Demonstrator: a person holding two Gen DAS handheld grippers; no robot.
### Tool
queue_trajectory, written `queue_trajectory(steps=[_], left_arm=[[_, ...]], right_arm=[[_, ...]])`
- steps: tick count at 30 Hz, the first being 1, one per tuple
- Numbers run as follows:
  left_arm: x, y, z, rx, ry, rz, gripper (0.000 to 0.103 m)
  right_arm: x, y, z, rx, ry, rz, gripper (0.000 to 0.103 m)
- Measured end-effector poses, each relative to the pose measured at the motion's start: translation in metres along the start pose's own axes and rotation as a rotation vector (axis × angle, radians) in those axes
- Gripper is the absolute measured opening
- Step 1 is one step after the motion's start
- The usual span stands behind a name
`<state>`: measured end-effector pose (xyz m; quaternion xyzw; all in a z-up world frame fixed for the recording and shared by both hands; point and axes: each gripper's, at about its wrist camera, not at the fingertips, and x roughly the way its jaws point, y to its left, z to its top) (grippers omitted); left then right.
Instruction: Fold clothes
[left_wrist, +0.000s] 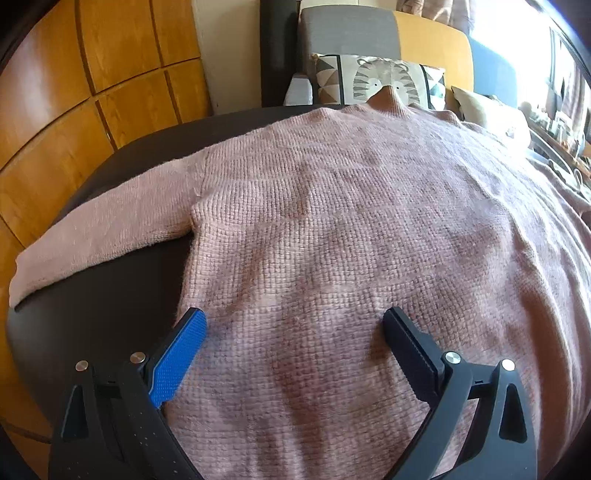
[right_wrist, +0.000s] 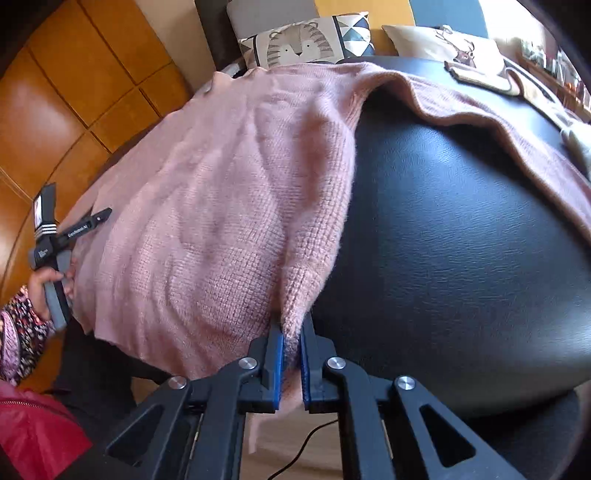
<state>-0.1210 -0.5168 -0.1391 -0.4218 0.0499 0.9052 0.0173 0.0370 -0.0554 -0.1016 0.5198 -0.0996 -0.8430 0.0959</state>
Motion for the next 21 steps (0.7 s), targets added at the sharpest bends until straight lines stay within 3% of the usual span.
queue_trajectory(steps=[4,8,12,14,17,21], left_arm=[[0.002,0.004,-0.004,-0.002,-0.009,-0.023,0.101],[0.003,0.004,-0.003,-0.003,-0.007,-0.022,0.102],[-0.008,-0.001,-0.002,-0.009,-0.003,-0.016,0.100],[-0.025,-0.007,-0.006,-0.023,-0.051,-0.067,0.097],[-0.049,-0.026,-0.007,-0.013,-0.133,-0.147,0.097],[-0.059,-0.069,0.000,0.078,-0.158,-0.223,0.097]], right_arm=[[-0.019,-0.027,-0.002,0.032,-0.019,-0.072,0.006],[-0.022,-0.044,-0.009,0.084,-0.046,-0.033,0.006],[-0.033,-0.039,-0.016,0.090,-0.073,0.000,0.021],[-0.047,-0.026,-0.019,0.019,-0.122,-0.013,0.021],[-0.062,0.005,-0.025,-0.151,-0.177,0.048,0.025],[-0.042,0.050,-0.040,-0.378,-0.046,0.198,0.025]])
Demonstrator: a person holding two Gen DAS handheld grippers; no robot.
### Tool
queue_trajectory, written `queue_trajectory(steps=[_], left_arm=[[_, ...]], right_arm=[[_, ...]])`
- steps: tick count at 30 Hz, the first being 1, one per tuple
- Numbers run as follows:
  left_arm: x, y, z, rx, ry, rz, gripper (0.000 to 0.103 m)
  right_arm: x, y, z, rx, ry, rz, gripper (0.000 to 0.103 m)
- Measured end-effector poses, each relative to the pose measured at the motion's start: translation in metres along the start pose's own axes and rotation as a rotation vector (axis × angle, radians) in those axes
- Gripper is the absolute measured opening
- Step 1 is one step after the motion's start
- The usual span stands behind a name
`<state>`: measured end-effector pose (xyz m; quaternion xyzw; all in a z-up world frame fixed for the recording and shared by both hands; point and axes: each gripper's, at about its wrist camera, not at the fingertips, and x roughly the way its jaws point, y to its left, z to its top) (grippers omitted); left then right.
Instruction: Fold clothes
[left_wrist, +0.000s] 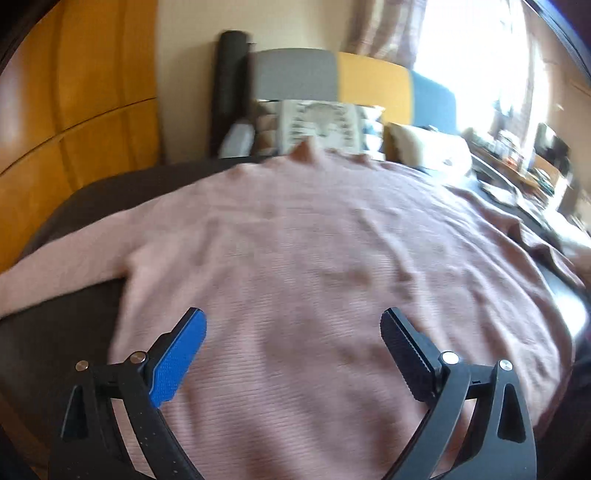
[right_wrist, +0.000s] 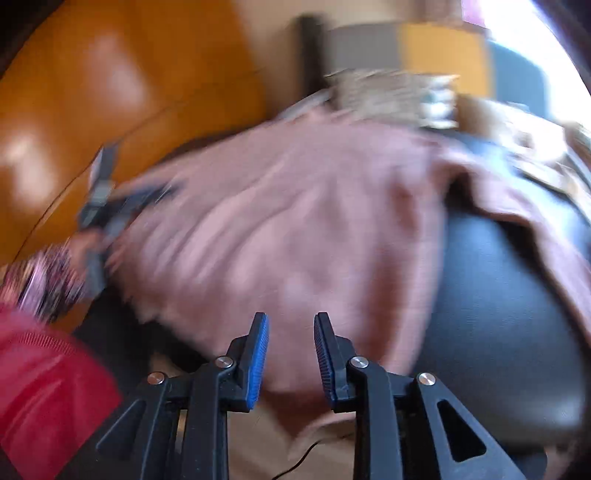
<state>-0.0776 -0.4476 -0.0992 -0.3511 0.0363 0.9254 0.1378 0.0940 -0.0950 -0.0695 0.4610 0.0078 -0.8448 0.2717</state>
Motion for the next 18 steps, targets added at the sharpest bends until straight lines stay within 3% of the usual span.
queue_trajectory(steps=[3,6,9,12,13,14,16,18], left_arm=[[0.009,-0.036,0.003,0.121,-0.002,-0.019,0.097],[0.024,-0.064,0.003,0.234,0.017,0.046,0.097],[0.045,-0.074,0.000,0.285,0.082,0.107,0.097],[0.053,-0.062,-0.002,0.213,0.120,0.062,0.098],[0.056,-0.056,-0.002,0.175,0.137,0.036,0.098],[0.058,-0.049,-0.002,0.135,0.153,0.008,0.098],[0.060,-0.040,-0.002,0.085,0.165,-0.030,0.099],[0.058,-0.044,-0.004,0.100,0.157,-0.020,0.099]], right_arm=[[0.020,0.030,-0.004,-0.144,0.039,-0.047,0.025],[0.043,0.056,0.004,-0.306,0.055,-0.129,0.025],[0.069,0.071,0.010,-0.396,0.100,-0.182,0.025],[0.089,0.078,0.016,-0.438,0.116,-0.207,0.024],[0.091,0.077,0.018,-0.410,0.114,-0.194,0.013],[0.091,0.073,0.020,-0.364,0.117,-0.171,0.010],[0.093,0.068,0.024,-0.294,0.125,-0.131,0.005],[0.090,0.061,0.024,-0.244,0.136,-0.096,0.003]])
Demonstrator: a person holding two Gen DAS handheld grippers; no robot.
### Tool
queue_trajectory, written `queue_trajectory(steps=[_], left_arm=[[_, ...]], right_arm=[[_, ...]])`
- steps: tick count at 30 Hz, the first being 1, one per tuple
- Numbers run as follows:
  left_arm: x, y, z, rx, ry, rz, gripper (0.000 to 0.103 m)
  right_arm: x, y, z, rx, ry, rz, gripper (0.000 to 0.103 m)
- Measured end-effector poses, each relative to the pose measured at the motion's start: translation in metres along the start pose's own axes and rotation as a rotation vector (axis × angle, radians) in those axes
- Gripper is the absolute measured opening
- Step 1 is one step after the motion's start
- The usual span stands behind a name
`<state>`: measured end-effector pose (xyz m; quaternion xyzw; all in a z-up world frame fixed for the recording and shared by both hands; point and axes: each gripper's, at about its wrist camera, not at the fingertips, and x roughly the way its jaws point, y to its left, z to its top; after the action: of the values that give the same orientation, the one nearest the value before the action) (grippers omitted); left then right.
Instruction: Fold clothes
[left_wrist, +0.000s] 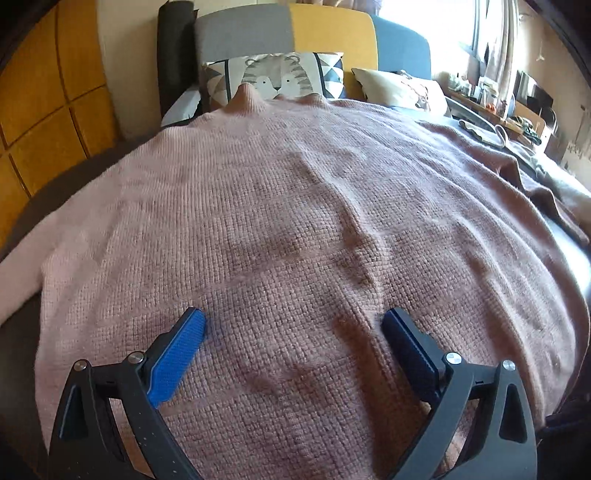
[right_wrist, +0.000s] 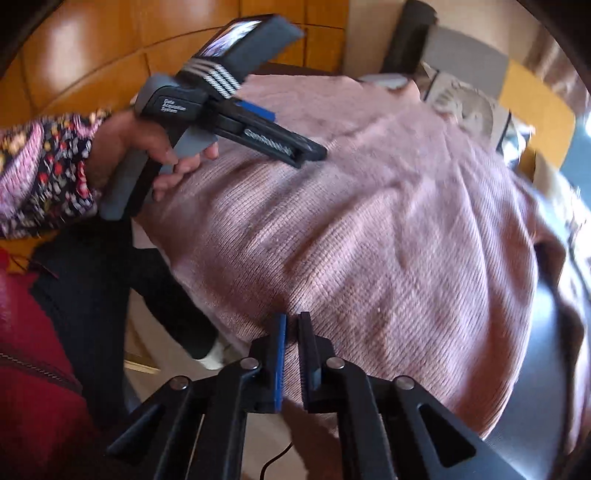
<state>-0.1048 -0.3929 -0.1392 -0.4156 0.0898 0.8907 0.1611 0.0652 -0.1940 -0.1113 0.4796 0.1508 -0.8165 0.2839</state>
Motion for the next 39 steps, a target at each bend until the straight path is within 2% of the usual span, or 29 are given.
queue_trajectory(steps=[8,9,11,12,15,19,22,23,24,25,31,37,39], left_arm=[[-0.001,-0.004,-0.002,0.007,-0.024,0.023,0.099],[-0.002,-0.004,-0.003,0.007,-0.024,0.025,0.099],[-0.002,-0.005,-0.003,0.011,-0.025,0.035,0.100],[-0.002,-0.005,-0.003,0.013,-0.025,0.040,0.100],[-0.003,-0.006,-0.003,0.013,-0.022,0.055,0.101],[-0.004,-0.006,-0.004,0.007,-0.022,0.062,0.101],[-0.004,-0.006,-0.004,0.007,-0.024,0.068,0.101],[-0.004,-0.007,-0.004,0.008,-0.024,0.071,0.101],[-0.003,-0.007,-0.004,0.007,-0.024,0.072,0.101],[-0.003,-0.006,-0.004,0.004,-0.022,0.070,0.102],[-0.002,-0.003,-0.003,-0.007,-0.016,0.061,0.102],[-0.001,-0.002,-0.002,-0.010,-0.014,0.058,0.102],[-0.001,-0.002,-0.002,-0.011,-0.013,0.057,0.102]], right_arm=[[0.000,-0.011,-0.021,0.046,0.046,0.082,0.000],[-0.005,-0.015,-0.018,0.064,0.016,0.089,0.003],[-0.015,-0.023,-0.013,0.100,-0.044,0.102,0.023],[-0.020,-0.027,-0.011,0.118,-0.074,0.108,0.028],[-0.019,-0.032,0.010,0.136,-0.097,0.074,0.028],[0.015,-0.029,0.037,0.127,-0.003,0.032,0.028],[0.023,-0.035,0.046,0.110,-0.005,-0.001,0.028],[0.024,-0.035,0.047,0.103,-0.005,-0.014,0.025],[0.024,-0.034,0.047,0.094,-0.003,-0.028,0.013],[0.024,-0.034,0.047,0.083,0.000,-0.041,0.007],[0.025,-0.035,0.043,0.116,0.019,0.025,0.004],[0.025,-0.037,0.036,0.125,0.039,0.046,0.004],[0.025,-0.046,0.035,0.157,0.038,0.089,0.005]])
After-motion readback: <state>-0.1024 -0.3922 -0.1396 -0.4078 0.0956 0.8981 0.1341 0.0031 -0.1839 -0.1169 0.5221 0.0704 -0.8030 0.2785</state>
